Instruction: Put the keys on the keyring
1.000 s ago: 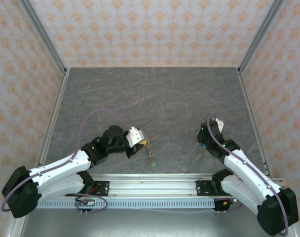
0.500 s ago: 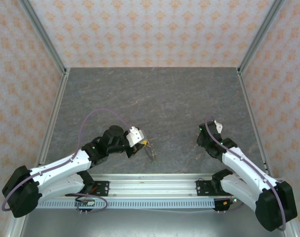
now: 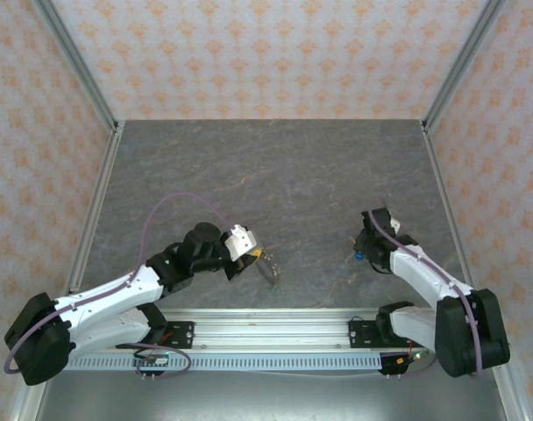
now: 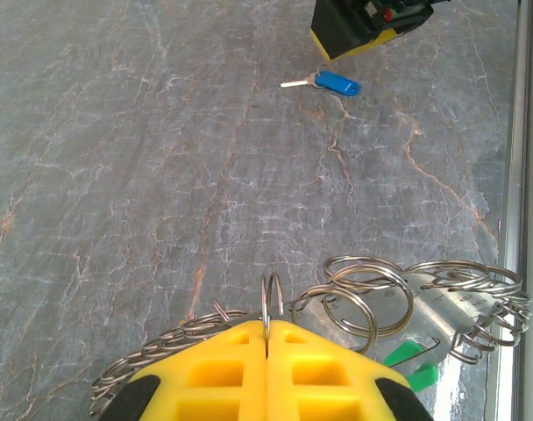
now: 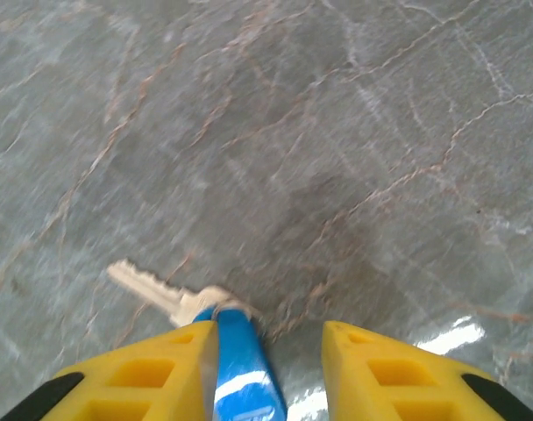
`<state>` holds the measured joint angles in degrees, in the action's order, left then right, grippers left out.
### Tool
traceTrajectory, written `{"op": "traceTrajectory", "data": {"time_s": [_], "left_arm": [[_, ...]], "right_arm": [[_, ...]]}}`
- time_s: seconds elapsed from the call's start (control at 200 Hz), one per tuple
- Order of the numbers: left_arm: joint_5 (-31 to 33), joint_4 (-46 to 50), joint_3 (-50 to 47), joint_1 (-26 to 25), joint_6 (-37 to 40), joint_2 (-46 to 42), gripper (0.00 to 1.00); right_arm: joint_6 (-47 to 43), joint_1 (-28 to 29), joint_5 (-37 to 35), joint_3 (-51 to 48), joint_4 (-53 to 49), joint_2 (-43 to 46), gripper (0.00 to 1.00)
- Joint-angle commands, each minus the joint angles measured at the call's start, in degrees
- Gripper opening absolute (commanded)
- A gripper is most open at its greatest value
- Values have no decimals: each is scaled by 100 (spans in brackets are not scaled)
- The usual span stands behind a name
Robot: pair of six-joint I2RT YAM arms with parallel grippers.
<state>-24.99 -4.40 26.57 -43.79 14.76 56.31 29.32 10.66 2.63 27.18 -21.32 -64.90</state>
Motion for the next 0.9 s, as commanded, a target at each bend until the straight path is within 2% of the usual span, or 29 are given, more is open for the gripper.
{"op": "traceTrajectory", "data": {"time_s": [0.0, 0.12, 0.39, 0.696, 0.891], "left_arm": [[81, -141, 120, -24, -97, 39, 0], [77, -137, 128, -24, -88, 54, 0], [90, -122, 164, -24, -70, 115, 0], [99, -70, 200, -24, -61, 158, 0], [81, -52, 217, -24, -55, 187, 0]], "right_arm": [[-118, -205, 622, 59, 473, -179, 36], [-239, -377, 780, 132, 594, -455, 36], [-315, -389, 920, 165, 587, -757, 34], [-325, -387, 1247, -53, 347, -161, 23], [-421, -389, 1388, -66, 226, 65, 21]]}}
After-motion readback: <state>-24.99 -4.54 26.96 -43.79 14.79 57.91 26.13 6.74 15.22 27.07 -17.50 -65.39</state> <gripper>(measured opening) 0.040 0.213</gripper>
